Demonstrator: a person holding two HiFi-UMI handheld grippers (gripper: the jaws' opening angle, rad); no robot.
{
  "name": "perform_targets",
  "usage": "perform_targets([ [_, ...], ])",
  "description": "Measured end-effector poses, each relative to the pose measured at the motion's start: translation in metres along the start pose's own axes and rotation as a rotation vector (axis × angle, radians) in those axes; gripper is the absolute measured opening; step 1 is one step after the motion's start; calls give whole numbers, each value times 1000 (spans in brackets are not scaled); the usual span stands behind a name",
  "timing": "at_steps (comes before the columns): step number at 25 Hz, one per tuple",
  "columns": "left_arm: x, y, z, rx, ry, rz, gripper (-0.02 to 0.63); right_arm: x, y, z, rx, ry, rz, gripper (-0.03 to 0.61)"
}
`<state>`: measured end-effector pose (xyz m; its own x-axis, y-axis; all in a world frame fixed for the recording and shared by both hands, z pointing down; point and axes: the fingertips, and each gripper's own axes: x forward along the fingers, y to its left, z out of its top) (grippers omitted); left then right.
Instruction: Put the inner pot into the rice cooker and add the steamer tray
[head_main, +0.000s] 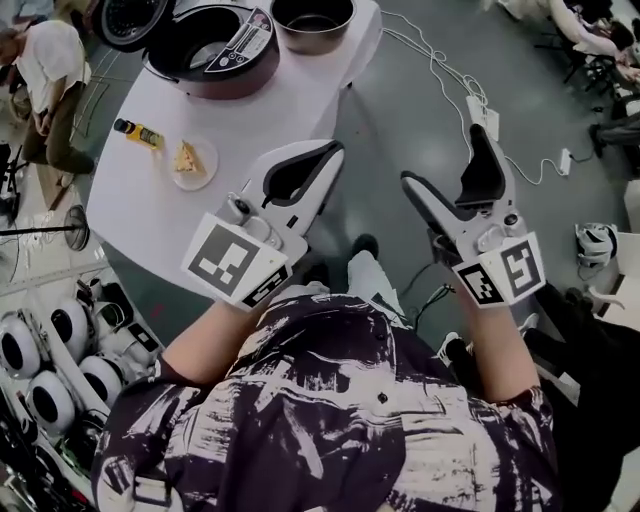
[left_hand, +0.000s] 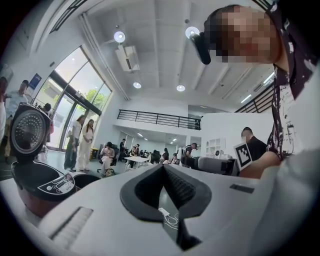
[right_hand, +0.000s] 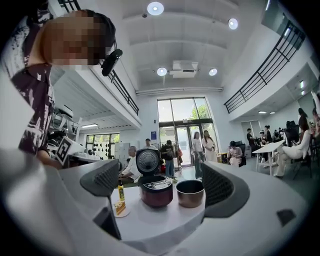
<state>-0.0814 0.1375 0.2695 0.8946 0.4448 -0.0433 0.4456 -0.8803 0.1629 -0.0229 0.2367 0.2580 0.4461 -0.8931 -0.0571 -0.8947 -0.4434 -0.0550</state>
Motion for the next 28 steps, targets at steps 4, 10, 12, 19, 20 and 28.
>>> perform_targets([
  [4, 39, 22, -1, 8, 4, 42, 5, 26, -45, -5, 8, 3, 44, 477],
  [10, 114, 66, 1, 20, 2, 164, 5, 84, -125, -8, 26, 5, 176, 477],
  [12, 138, 78, 4, 21, 0, 206, 5, 102, -150, -8, 34, 18, 228, 477],
  [19, 171, 120, 13, 23, -5, 395, 5, 173, -202, -9, 46, 51, 404, 477],
  [20, 168, 127, 14, 23, -6, 422, 5, 185, -204, -11, 49, 53, 425, 477],
  [28, 120, 193, 15, 24, -60, 608, 5, 304, -186, -46, 3, 122, 563, 477],
])
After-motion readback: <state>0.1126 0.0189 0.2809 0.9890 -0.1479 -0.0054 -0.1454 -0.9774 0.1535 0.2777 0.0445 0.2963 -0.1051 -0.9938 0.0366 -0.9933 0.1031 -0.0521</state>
